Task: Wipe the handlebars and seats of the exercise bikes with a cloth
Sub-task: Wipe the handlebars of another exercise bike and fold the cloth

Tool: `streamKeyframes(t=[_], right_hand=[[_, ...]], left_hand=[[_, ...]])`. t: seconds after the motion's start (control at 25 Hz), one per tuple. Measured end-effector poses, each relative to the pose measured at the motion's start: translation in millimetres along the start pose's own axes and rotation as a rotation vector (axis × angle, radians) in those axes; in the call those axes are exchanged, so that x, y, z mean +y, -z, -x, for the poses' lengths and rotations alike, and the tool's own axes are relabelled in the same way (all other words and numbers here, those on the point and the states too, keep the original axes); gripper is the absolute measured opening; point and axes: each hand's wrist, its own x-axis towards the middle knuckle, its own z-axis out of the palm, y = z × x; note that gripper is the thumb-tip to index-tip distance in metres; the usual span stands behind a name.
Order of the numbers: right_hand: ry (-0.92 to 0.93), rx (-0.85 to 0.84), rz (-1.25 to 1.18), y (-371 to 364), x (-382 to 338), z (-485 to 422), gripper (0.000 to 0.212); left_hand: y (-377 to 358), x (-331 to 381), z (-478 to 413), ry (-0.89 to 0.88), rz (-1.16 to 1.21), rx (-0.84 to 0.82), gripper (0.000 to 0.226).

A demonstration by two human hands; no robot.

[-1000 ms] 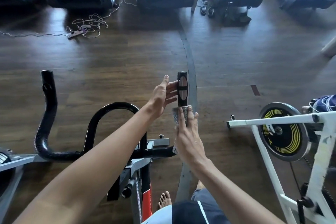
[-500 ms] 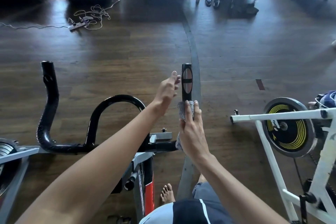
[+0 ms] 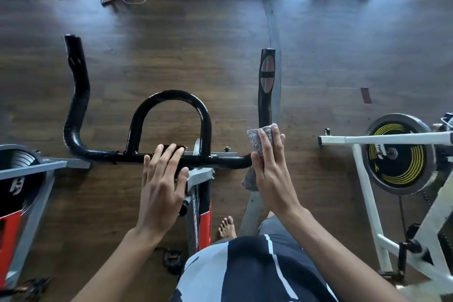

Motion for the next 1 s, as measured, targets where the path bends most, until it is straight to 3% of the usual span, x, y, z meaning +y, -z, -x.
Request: streamKeyframes(t=[0.48,0.64,0.8,1.0], right_hand=[[0.417,0.104,0.537,-46.5,-16.6,26.5,0.054],[0.462,0.114,0.574,-65.6,-34.5,19.0,0.063],[0.498,0.076,0.622,-34.2,-10.7,18.6,0.075],[0.482,0.059,0.571,-23.0,-2.2,20.5,0.075]], left_hand=[[-14.1,-0.4,-0.3,-0.023,0.007,0.095,0.045],[-13.6,-2.2,0.1,-0.032,0.011,0.101,0.044],[-14.1,-6.1,0.8,-0.052,0.016,0.117,0.045],[-17.9,-5.6,0.8,-0.057,0.031,0.151,0.045]])
